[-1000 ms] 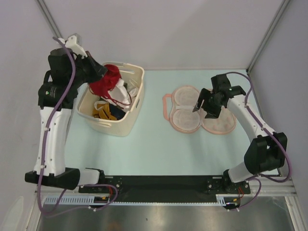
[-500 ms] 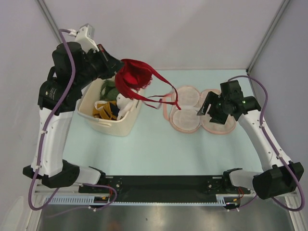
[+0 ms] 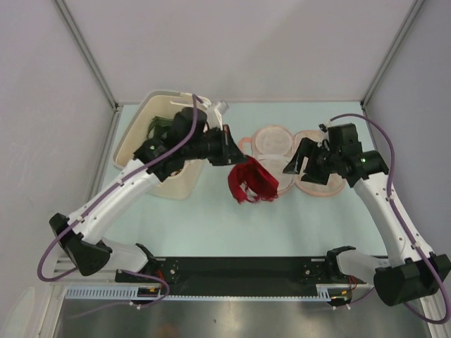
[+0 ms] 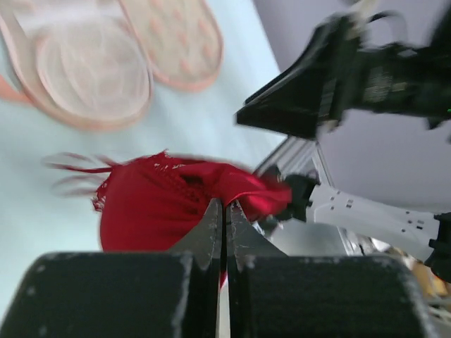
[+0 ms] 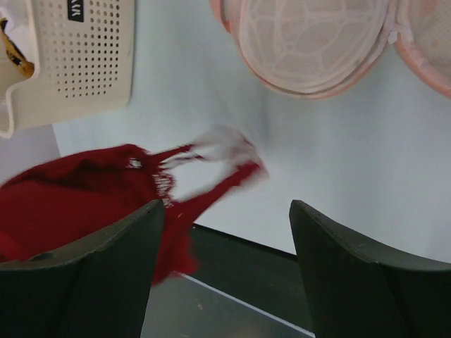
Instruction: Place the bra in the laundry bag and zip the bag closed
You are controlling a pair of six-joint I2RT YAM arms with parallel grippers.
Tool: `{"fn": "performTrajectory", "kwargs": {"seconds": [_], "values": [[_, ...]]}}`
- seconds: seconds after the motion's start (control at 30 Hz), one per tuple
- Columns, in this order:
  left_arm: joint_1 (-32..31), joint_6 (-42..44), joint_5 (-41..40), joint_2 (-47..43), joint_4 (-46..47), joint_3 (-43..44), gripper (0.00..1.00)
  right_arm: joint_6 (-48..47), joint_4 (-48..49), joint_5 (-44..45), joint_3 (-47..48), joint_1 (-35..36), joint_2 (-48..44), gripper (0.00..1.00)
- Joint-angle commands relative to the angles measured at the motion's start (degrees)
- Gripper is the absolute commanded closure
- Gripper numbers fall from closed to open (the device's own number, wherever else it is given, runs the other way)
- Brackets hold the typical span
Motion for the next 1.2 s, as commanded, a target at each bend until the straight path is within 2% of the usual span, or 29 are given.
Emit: {"fn": "performTrajectory", "kwargs": {"seconds": [0.0, 0.2, 0.23, 0.3, 0.33, 0.4, 0.43, 0.5, 0.53, 0.6, 0.73, 0.83, 0.9, 0.97, 1.17], "values": [[-1.09, -7.40, 5.68, -3.13, 12.27, -9.97, 1.00, -0.50, 2.89, -3.01, -2.32, 0.10, -7.02, 0.22], [-0.66, -7.50, 10.51, 4.43, 12.27, -15.50, 1.00, 0.74, 1.30, -3.88, -6.80, 0.28, -6.68, 0.22], [0.65, -6.80, 10.95, 6.79, 12.97, -16.82, 0.96, 1.00, 1.92, -4.59, -7.41, 0.28, -6.32, 0.22], [2.68, -3.81, 11.83, 9.00, 13.59, -21.73, 0.86, 0.92, 3.58, -6.26, -9.44, 0.89, -3.69, 0.22], [4.95, -2.76, 11.92, 10.41, 15.85, -23.59, 0.74, 0.92, 3.94, -6.35, -9.79, 2.03, -2.38, 0.21], [7.07, 1.72, 8.00, 11.21, 14.65, -26.24, 0.69, 1.09, 6.83, -5.92, -11.02, 3.70, 0.95, 0.21], [8.21, 5.65, 6.14, 11.38, 12.91, -26.24, 0.58, 1.26, 7.63, -4.35, -11.20, 5.80, 2.11, 0.21], [8.49, 9.37, 1.58, 11.74, 7.99, -23.18, 0.45, 1.79, 10.34, -3.45, -11.64, 7.13, 6.13, 0.21], [8.40, 11.73, -1.14, 11.39, 4.92, -22.30, 0.34, 1.97, 11.32, -3.19, -11.64, 7.57, 7.47, 0.21], [8.40, 12.63, -2.66, 8.24, 3.66, -22.19, 0.22, 2.23, 13.95, -3.27, -11.81, 8.54, 10.63, 0.20], [7.09, 10.80, -1.00, 3.31, 4.88, -28.33, 0.21, 2.67, 18.17, -1.79, -12.87, 8.98, 18.36, 0.21], [6.91, 8.35, -1.96, 0.93, 6.55, -34.84, 0.22, 4.43, 23.70, -1.60, -14.18, 8.98, 21.18, 0.25], [7.17, 5.45, -1.52, -0.03, 9.35, -38.27, 0.18, 7.23, 27.40, -1.08, -14.45, 8.98, 22.15, 0.28], [7.17, 3.59, -2.48, 0.31, 11.12, -39.51, 0.06, 9.08, 31.17, -1.60, -14.80, 9.16, 23.56, 0.28], [7.52, 1.56, -4.51, 6.81, 11.04, -35.04, 0.05, 10.50, 34.62, -0.82, -13.93, 10.39, 28.21, 0.32]]}}
